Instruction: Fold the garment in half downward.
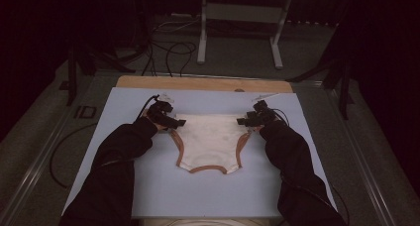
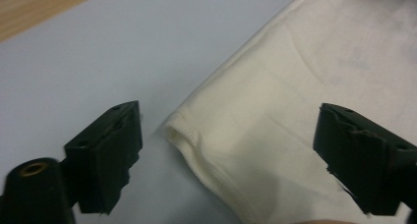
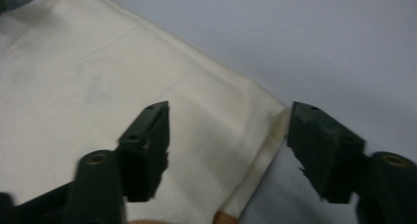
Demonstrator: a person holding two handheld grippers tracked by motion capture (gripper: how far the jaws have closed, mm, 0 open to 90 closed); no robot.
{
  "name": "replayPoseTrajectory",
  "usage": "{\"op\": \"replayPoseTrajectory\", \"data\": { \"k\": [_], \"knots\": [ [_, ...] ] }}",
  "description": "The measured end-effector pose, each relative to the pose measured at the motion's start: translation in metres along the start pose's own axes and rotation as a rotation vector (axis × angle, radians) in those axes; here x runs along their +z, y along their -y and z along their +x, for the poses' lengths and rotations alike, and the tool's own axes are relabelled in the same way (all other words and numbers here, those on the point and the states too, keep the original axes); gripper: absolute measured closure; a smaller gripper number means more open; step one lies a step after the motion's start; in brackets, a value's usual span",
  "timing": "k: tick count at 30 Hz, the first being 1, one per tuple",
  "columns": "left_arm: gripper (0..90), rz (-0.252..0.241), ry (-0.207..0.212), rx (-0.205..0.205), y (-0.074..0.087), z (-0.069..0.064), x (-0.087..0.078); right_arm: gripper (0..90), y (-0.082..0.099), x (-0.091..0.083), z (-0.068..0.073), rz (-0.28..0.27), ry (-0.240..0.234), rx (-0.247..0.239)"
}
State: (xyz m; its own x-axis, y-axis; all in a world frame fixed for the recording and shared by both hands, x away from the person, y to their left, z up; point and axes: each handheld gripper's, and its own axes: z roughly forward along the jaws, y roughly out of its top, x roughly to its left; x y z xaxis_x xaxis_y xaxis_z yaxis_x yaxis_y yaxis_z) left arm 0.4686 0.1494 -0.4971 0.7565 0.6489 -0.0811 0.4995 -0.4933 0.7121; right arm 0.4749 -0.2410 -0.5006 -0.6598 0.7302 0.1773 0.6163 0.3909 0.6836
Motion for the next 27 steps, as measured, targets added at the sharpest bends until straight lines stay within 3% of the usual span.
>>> {"op": "replayPoseTrajectory", "data": {
  "k": [2, 5, 11, 13, 20, 27],
  "knots": [
    [2.5, -0.014, 0.021, 0.0, -0.001, -0.003, -0.006, 23.6, 0.0, -0.003, 0.003, -0.006, -0.02, 0.002],
    [0.2, -0.044, 0.034, 0.021, -0.002, -0.008, -0.015, 13.1, 0.0, -0.01, 0.006, -0.029, -0.055, 0.001],
    [0.2, -0.086, 0.075, 0.043, 0.001, -0.02, -0.036, 9.8, 0.001, -0.023, 0.017, -0.087, -0.059, -0.001],
    [0.2, -0.099, 0.067, 0.059, 0.003, -0.026, -0.043, 9.9, 0.002, -0.026, 0.022, -0.091, -0.059, -0.012],
    [0.2, -0.128, 0.104, 0.097, 0.01, -0.04, -0.059, 9.9, 0.008, -0.033, 0.036, -0.094, -0.032, -0.052],
    [0.2, -0.18, 0.113, 0.108, 0.033, -0.05, -0.075, 12.0, 0.012, -0.048, 0.052, -0.173, -0.025, -0.064]
  ]
}}
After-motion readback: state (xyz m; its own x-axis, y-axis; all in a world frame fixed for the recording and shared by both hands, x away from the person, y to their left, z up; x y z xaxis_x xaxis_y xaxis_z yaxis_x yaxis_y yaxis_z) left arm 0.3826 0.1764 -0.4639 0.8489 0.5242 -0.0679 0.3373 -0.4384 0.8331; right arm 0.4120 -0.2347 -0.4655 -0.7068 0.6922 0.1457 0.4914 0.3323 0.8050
